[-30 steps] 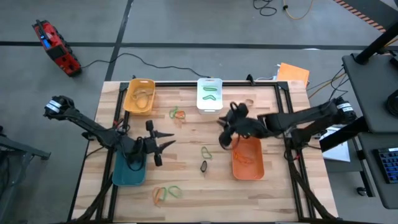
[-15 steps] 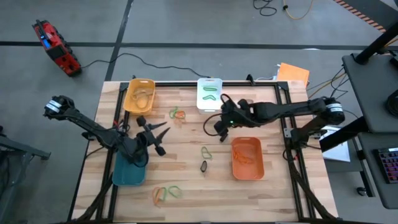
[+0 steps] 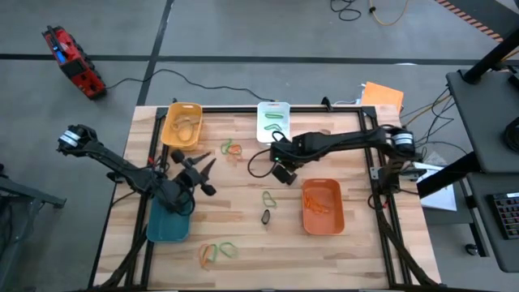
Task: Sort rubber bands into baskets
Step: Put the green rubber band into the white bin
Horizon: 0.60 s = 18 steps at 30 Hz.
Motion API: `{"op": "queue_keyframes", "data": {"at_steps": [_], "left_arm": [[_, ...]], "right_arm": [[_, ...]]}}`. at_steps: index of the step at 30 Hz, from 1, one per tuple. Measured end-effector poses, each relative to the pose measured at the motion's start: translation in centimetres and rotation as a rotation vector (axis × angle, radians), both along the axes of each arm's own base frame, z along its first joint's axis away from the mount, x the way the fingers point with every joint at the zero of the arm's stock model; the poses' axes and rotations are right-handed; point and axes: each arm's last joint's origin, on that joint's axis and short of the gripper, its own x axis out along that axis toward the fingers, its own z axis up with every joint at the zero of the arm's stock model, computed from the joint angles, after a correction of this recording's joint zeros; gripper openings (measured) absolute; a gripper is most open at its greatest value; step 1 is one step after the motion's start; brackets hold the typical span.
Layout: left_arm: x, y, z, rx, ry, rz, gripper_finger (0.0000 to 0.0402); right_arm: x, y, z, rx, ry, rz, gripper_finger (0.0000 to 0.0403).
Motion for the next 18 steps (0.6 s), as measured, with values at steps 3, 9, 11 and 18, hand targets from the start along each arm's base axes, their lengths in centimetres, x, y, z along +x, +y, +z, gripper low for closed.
{"op": "queue_keyframes", "data": {"at_steps": [3,9,11,18], "left_arm": [[-0.2,0.1,0.0,0.020,0.000,0.074,0.0103],[-0.2,0.2,0.1,0.040,0.015,0.099,0.0103],[-0.2,0.2,0.1,0.043,0.019,0.100,0.0103],[-0.1,0.6,0.1,0.043,0.021,0.121,0.0103]], "right_arm": [[0.4,-0.8,-1.5,0.022,0.049,0.011,0.0068],[0.4,-2.8,-3.6,0.048,0.114,-0.013,0.0068],[0.4,-3.5,-4.0,0.051,0.125,-0.019,0.0072],[0.1,-5.0,-4.8,0.057,0.137,-0.018,0.0103]]}}
